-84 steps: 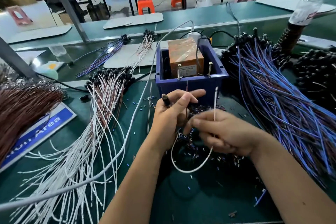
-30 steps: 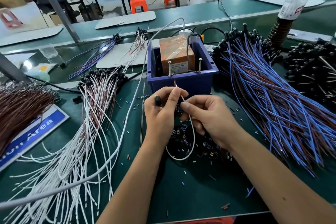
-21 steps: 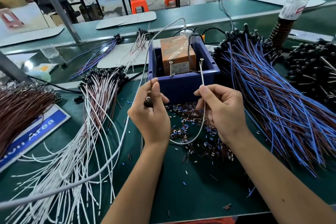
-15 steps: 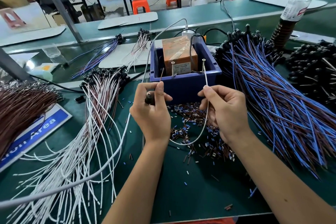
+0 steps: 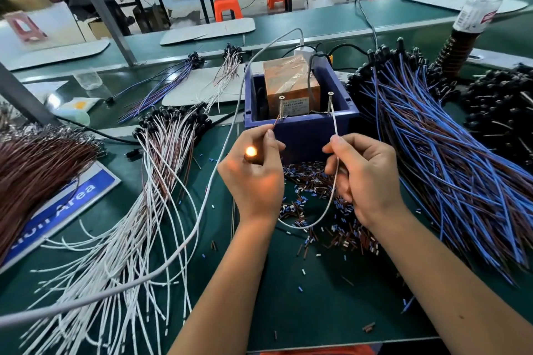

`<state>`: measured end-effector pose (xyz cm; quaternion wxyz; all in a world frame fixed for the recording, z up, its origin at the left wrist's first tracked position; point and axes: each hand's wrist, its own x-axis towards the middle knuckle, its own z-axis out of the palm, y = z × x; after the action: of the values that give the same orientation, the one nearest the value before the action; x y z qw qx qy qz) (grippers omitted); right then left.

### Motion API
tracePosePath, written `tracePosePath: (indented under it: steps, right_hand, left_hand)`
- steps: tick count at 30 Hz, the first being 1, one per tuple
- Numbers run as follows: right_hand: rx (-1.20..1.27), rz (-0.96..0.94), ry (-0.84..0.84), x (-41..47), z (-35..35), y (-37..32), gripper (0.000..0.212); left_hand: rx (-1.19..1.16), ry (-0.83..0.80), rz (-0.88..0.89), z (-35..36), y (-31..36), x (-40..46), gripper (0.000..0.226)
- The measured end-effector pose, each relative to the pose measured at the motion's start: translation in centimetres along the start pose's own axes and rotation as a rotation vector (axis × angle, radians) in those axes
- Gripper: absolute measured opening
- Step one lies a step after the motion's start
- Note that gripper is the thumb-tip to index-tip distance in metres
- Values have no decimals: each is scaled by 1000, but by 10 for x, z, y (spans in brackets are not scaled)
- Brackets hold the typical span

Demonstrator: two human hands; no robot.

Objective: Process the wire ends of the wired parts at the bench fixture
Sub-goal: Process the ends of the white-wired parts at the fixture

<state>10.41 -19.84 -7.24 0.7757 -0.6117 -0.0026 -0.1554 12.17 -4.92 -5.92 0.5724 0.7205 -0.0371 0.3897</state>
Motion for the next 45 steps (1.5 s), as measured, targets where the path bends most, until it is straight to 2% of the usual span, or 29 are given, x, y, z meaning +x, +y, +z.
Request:
tracePosePath:
  steps: [13, 18, 23, 26, 28, 30, 34, 38, 39, 40, 42, 43, 45]
  right_hand:
    - [-23, -13, -23, 0, -1, 0, 26]
    - [-34, -57, -29, -5, 3, -7, 26]
    - [-44, -95, 66, -1, -14, -23, 26]
    - [-74, -114, 174, 4, -58, -49, 28]
    - [-118, -132, 256, 7, -97, -72, 28]
    - [-124, -152, 413, 5, -148, -101, 27]
    - [-110, -196, 773, -19, -251, -154, 26]
    - [-125, -134, 1088, -41, -332, -180, 18]
    - [-173, -118, 1160, -47, -348, -185, 9]
    - [-288, -104, 1229, -51, -361, -184, 11]
    - [-771, -102, 1340, -59, -376, -182, 57]
    - [-1042, -173, 1292, -62, -372, -181, 69]
    - [-1509, -303, 1096, -57, -349, -182, 61]
  left_hand:
    - [-12, 23, 0, -5, 7, 0, 9]
    - [-159, 54, -2, 2, 15, -7, 9]
    - [-256, -28, -12, 47, 49, -18, 10]
    - [-322, -174, -58, 96, 79, -27, 14]
    - [-350, -274, -125, 128, 99, -32, 17]
    - [-378, -403, -251, 165, 122, -39, 21]
    - [-588, -668, -636, 239, 167, -64, 28]
    - [-799, -705, -1051, 292, 207, -88, 20]
    - [-860, -730, -1146, 303, 216, -94, 21]
    - [-903, -750, -1194, 310, 223, -97, 21]
    - [-828, -809, -1170, 324, 232, -109, 26]
    - [-722, -863, -1119, 329, 233, -115, 33]
    - [-563, -986, -1034, 334, 237, -126, 51]
